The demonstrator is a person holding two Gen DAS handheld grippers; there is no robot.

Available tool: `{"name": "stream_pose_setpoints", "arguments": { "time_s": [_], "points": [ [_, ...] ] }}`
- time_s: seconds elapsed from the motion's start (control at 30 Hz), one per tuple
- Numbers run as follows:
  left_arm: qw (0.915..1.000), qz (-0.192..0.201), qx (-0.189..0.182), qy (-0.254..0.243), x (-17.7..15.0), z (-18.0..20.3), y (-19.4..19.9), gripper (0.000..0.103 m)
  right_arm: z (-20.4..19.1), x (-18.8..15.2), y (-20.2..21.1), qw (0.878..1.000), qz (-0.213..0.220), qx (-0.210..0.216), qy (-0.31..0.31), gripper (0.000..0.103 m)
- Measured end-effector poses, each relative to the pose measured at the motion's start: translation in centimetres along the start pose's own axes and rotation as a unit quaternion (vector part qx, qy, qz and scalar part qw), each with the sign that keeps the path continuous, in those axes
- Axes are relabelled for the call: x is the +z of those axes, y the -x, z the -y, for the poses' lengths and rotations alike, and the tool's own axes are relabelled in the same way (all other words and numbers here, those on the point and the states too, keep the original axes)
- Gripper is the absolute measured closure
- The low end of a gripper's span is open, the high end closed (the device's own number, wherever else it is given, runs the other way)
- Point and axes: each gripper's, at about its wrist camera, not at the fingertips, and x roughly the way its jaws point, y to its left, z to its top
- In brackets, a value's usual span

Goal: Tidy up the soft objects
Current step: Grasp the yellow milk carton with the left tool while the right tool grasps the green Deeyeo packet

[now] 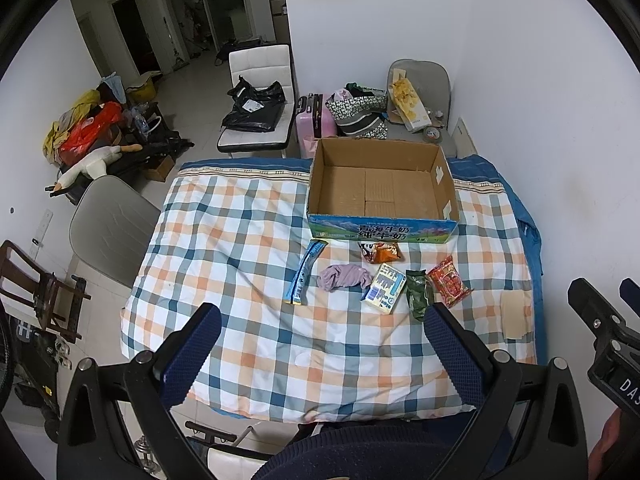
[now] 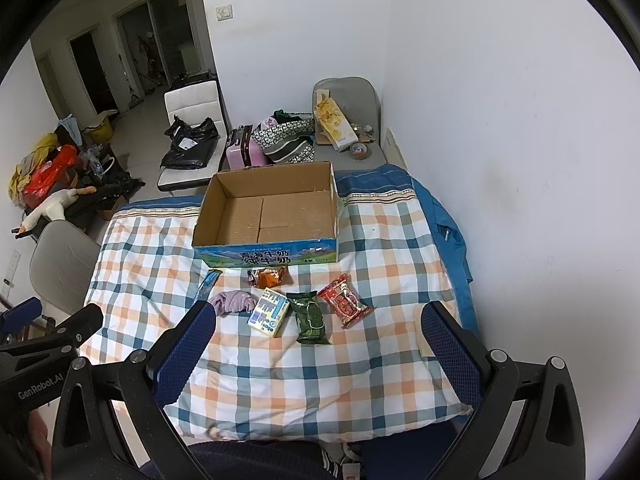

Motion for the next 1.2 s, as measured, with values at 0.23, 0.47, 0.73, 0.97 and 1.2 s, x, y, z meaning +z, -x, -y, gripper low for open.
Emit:
{"name": "stream_pose_setpoints", "arguments": {
  "time_s": [0.23,0.47,0.73,0.97,1.2],
  "points": [
    [1.0,0.001,-0.001,0.001,0.0,-0.1,0.2,0.0,-0.1,-0.2,0.0,1.0,-0.001,0.002,-0.002,0.0],
    [0.9999,-0.017,0.0,0.004,1.1,0.2,-3.4,0.0,-0.1,-0.3,-3.7,0.999,-0.039,0.004,-0.01,0.0],
    [0.9947,-0.1,-0.014,-0.02,1.9,2.6,-15.1,0.0,3.1,-1.5,-16.7,0.992,-0.123,0.004,-0.031,0.0],
    [0.9835,-0.17,-0.049,-0.038,0.8,6.0,-26.0,0.0,4.6,-4.0,-31.0,0.975,-0.213,0.042,-0.042,0.0],
    [0.9652,-0.24,-0.083,-0.062,-0.8,9.5,-35.5,0.009,4.0,-6.9,-41.8,0.953,-0.278,0.117,-0.027,0.006]
  ]
}}
